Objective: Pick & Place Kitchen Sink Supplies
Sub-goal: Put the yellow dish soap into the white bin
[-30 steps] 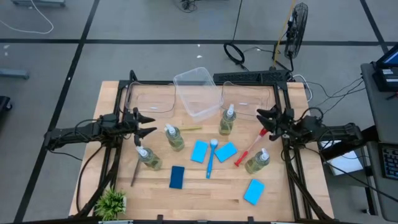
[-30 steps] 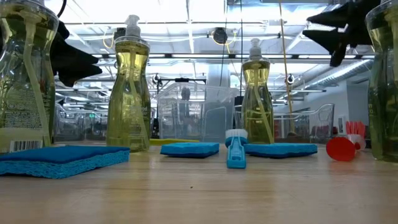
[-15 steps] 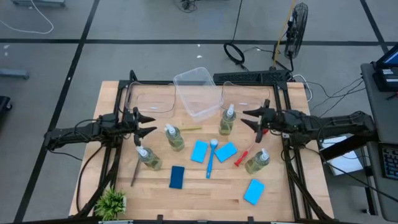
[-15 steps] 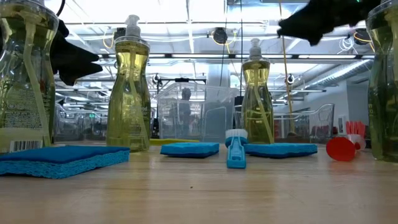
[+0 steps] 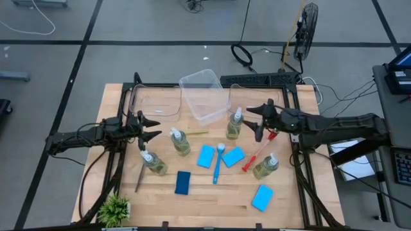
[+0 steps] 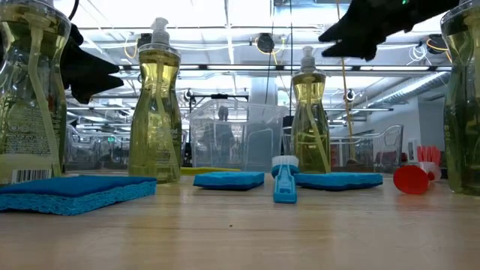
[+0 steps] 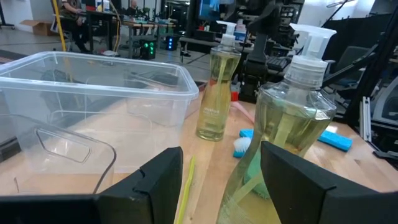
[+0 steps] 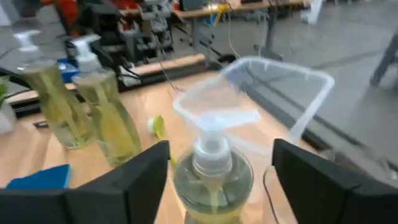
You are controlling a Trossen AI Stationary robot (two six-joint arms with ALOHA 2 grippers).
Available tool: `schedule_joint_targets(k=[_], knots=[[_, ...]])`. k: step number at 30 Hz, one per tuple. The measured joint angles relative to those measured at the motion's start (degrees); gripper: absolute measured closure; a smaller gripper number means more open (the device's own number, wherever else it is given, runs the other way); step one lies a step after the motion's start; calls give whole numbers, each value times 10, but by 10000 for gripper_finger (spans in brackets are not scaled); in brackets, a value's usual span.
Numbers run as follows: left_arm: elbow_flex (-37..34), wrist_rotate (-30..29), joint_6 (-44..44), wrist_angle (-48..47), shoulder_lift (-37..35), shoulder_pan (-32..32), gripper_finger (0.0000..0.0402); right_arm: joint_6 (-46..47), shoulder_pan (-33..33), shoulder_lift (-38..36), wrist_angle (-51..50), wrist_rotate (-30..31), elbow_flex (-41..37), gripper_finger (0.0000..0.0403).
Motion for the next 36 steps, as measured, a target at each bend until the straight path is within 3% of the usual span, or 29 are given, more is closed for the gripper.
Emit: schedule_joint_targets(k=[4,8,13,21,26,36], knots=[[0,0,0,0,0,0,188,6,-14,29,11,-2,0,88],[0,0,0,0,0,0,188,23,-36,53,15,-43,0,73],[0,0,-1,0,0,0,188,15,-61,82,46,-49,0,69],[0,0,-2,0,0,0,188,2,-103,142,120,-134,0,70],[0,0,-2,0,0,0,188,4,-108,164,138,-150,0,92],[1,0,-2,0,0,0,188,-2,-107,166,160,-151,0,187]])
